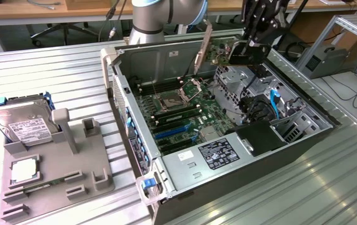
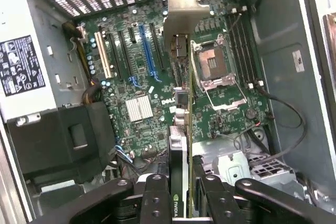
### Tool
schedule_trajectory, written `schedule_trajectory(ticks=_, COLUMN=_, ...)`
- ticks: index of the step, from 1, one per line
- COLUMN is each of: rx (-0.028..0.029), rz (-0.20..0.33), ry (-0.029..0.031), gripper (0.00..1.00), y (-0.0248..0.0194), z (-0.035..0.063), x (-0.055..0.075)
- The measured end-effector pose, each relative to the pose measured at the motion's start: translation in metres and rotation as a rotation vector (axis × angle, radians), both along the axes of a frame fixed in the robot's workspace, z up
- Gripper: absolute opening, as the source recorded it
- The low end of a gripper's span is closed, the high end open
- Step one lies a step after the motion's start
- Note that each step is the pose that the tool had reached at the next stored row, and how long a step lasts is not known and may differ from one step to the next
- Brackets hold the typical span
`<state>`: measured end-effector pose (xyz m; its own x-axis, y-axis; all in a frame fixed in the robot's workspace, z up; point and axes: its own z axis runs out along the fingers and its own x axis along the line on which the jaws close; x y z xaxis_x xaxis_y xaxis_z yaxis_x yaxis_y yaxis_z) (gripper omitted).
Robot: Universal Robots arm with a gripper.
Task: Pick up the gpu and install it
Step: 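Insert the gpu into the slot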
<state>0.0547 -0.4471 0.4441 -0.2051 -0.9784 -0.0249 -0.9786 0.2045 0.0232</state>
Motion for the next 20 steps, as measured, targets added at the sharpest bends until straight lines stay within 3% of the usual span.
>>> schedule_trajectory(ticks=5, rx=0.0, rz=0.11, ry=0.0, gripper=0.27, y=0.0, z=-0.0011, x=0.0)
schedule_trajectory(ticks=9, rx=-0.0005, rz=0.169, ry=0.0, gripper=0.27, y=0.0012, z=-0.0014, x=0.0001)
schedule_trajectory(ticks=17, rx=-0.0005, rz=0.173, ry=0.0, gripper=0.27, y=0.0021, z=-0.0015, x=-0.0001)
schedule_trajectory(ticks=20, rx=0.0015, rz=0.175, ry=-0.0029, gripper=0.27, y=0.0021, z=-0.0025, x=-0.0024)
